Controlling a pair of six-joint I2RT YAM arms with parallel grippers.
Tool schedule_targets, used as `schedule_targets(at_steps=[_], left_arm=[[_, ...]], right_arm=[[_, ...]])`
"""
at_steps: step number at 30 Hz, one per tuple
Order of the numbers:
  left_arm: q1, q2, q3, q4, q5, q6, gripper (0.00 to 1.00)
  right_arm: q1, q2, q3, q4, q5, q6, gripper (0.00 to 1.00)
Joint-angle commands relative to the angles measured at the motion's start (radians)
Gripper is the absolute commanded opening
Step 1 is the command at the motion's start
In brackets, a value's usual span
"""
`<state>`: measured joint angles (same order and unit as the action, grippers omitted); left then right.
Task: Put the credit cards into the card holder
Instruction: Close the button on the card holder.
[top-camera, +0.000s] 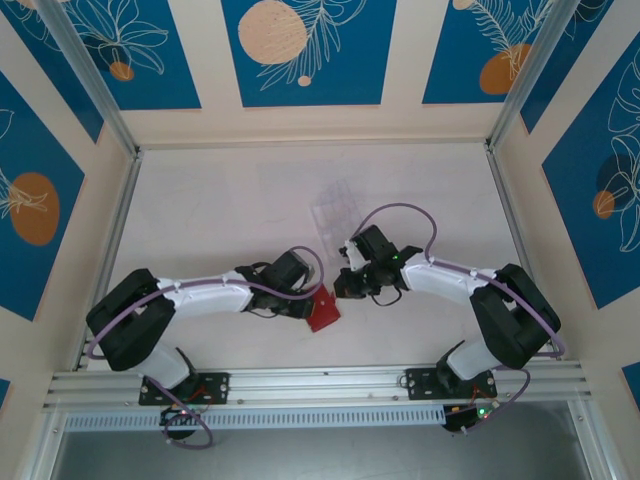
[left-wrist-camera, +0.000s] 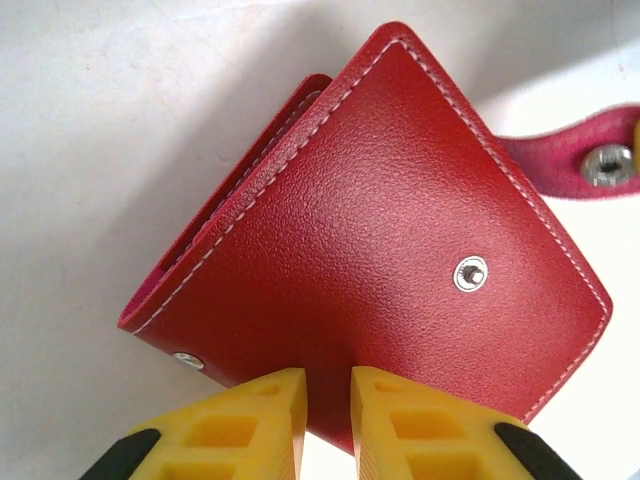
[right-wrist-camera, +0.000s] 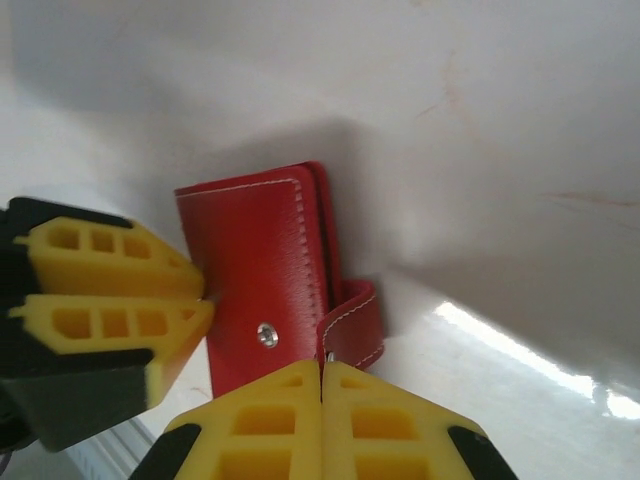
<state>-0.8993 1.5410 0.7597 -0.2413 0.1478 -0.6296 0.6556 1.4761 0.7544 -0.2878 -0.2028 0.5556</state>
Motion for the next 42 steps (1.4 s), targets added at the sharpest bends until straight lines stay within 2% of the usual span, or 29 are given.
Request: schedule_targets(at_steps=[1,14,26,42], left_arm=[[-0.015,0.028,-0.020,0.003,-0.005,-0.010,0.19],[-0.015,0.042,-0.005,0.006,0.001,-0.004,0.19],[-0.015,0.045,-0.004,0.008,0.002,-0.002,0.19],[-0.015,0.046,-0.007,0.015,0.001,-0.004,0.19]], right_arm=[[0.024,-0.009,0.008,0.009,-0.050,-0.007,0.00],[0.082,0.094,0.034,0.083,-0.095,0.021,0.00],[0.082,0.140,0.039,0.130,-0.132,0.049,0.00],[0.113,0.185,0.008,0.059,0.002,0.053,0.00]])
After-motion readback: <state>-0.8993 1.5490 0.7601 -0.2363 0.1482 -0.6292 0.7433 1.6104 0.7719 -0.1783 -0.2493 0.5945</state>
